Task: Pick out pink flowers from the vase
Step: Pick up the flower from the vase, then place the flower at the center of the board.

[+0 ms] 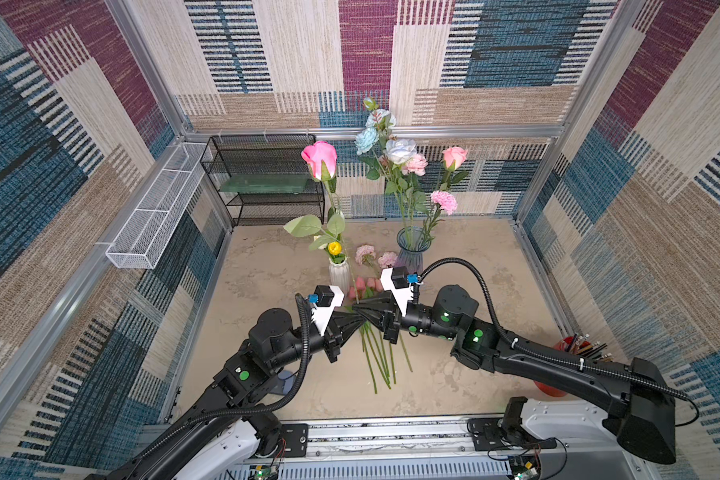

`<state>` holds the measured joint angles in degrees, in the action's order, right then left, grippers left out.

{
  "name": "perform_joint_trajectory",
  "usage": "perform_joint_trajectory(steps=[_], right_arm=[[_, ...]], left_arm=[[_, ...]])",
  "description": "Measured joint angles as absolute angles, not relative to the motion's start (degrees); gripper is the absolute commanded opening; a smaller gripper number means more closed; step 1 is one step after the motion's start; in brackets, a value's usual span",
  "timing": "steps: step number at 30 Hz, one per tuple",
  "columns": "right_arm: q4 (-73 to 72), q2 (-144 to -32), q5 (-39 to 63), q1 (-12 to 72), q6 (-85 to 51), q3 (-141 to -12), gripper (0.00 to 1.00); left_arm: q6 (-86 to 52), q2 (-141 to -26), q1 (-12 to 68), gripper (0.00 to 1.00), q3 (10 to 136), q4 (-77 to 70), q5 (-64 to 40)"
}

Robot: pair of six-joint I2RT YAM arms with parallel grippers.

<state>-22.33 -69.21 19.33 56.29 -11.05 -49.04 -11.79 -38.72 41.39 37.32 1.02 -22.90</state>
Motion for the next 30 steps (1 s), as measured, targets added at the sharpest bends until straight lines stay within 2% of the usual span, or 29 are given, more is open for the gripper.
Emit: perform_joint_trajectory(steps=[2, 4, 13, 15, 23, 30], right_arm=[[-22.33, -69.23, 19.55, 56.29, -11.25, -49.04, 0.0], [-22.09, -68.93, 19.53, 56.29, -11.22, -49.01, 0.0], [-18.9, -64.16, 15.99, 55.66, -9.89, -47.9, 0.0], [-16.84, -62.41, 14.96, 55.07, -9.76, -46.96, 0.0], [-2.22, -53.95, 10.81, 53.1, -9.61, -40.73, 0.0], [4.89, -44.91, 6.9, 50.59, -14.68, -29.71, 0.0]], left_arm=[[-11.79, -38.68, 41.36, 0.03, 37.32, 1.06, -22.85], [-11.79, -38.59, 41.39, 0.24, 37.32, 1.17, -22.87], [-11.35, -35.29, 41.41, 0.65, 38.5, 7.29, -22.33], [-11.11, -33.12, 41.41, 0.67, 38.5, 9.47, -20.56], [-10.41, -22.35, 41.41, 0.66, 37.67, 18.48, -16.29], [-10.09, -19.29, 41.43, 0.65, 40.07, 27.92, -14.06]])
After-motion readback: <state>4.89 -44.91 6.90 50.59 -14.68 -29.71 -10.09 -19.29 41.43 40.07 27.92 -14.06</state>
